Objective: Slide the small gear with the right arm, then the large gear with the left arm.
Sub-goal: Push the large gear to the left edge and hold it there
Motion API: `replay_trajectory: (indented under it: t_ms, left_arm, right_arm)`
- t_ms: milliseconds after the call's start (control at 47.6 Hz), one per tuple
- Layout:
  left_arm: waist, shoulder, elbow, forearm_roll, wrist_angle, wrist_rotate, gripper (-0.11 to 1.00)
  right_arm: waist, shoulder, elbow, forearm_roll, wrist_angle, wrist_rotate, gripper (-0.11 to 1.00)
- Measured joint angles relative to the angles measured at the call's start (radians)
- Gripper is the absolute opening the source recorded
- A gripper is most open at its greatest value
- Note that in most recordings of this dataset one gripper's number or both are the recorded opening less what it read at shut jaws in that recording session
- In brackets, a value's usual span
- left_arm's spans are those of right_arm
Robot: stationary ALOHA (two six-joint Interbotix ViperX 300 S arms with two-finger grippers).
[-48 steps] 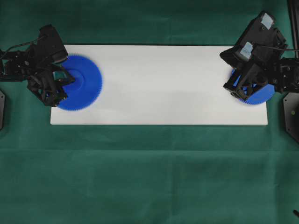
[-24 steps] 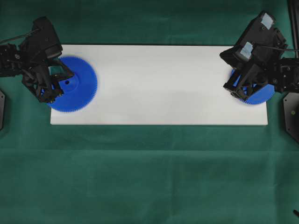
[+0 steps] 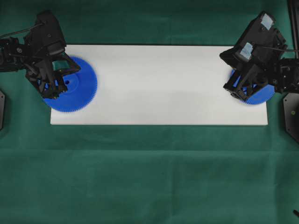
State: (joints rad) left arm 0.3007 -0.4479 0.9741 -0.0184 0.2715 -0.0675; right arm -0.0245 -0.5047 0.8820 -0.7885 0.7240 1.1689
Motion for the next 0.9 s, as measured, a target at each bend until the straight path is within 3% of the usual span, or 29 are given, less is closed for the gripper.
replay_trajectory:
  t_ms: [420,903]
  left_arm:
    - [-0.029,-0.084,-0.002,0.000,-0.011,0.005,0.00]
    - [-0.100,-0.104,0.005,0.000,-0.095,0.020,0.00]
  right_arm:
    - [0.000,0.000,0.000,-0.006,-0.029,0.000,0.50]
    - [0.021,0.000,0.081,-0.067,-0.394,-0.015,0.50]
